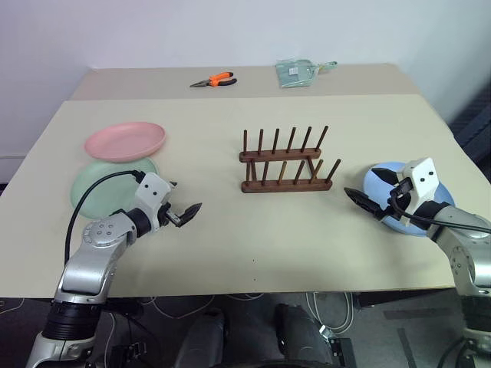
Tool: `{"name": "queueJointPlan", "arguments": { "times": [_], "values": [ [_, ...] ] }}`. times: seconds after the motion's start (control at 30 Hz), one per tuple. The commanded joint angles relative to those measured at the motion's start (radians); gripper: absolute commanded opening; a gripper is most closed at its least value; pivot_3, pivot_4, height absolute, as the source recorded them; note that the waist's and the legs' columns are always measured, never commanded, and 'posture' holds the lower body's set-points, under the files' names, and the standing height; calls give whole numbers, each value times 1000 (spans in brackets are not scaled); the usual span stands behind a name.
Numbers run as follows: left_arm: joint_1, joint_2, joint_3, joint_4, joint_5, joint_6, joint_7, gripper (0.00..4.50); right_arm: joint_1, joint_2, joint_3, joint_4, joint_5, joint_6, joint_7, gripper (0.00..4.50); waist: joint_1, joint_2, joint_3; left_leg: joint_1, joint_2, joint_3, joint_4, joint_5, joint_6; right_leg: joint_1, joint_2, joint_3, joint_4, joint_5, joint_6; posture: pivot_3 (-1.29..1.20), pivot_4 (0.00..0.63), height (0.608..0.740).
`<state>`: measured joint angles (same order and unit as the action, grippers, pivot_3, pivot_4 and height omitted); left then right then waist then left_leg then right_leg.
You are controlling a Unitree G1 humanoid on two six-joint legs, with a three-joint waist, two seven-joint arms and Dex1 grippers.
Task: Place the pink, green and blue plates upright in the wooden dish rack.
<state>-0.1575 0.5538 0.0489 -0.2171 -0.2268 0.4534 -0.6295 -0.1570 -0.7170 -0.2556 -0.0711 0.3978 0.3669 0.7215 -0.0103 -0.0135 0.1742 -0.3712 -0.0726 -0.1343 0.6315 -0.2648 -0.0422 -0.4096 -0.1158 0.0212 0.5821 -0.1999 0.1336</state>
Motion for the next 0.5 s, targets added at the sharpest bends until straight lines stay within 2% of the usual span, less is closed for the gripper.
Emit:
{"name": "queueJointPlan", "arguments": {
  "times": [0.03, 0.13, 0.33, 0.5],
  "values": [
    [-16, -6, -1, 21, -2, -29, -9, 4476, -45, 11, 0, -13, -22, -29, -26, 4500, 0, 0, 0, 0, 0, 0, 0, 0, 0, 0, 0, 0, 0, 0, 0, 0, 150, 740],
    [-40, -18, -30, 67, 7, -61, -26, 4476, -68, 22, 25, 21, -70, -72, -50, 4500, 0, 0, 0, 0, 0, 0, 0, 0, 0, 0, 0, 0, 0, 0, 0, 0, 150, 740],
    [-154, -55, -128, 199, 6, -95, -125, 4476, -49, 28, 28, -20, -44, -37, -29, 4500, 7, 0, 0, -1, -1, 0, 1, 0, 0, 0, 0, 0, 0, 1, 2, 0, 150, 740],
    [-368, -148, -265, 472, 87, -205, -219, 4476, 33, 50, 6, -120, -75, -34, -105, 4500, 22, 0, 0, 0, -1, 0, 1, 0, 0, 0, 0, -1, 1, 1, 2, 0, 150, 740]
  ]
}}
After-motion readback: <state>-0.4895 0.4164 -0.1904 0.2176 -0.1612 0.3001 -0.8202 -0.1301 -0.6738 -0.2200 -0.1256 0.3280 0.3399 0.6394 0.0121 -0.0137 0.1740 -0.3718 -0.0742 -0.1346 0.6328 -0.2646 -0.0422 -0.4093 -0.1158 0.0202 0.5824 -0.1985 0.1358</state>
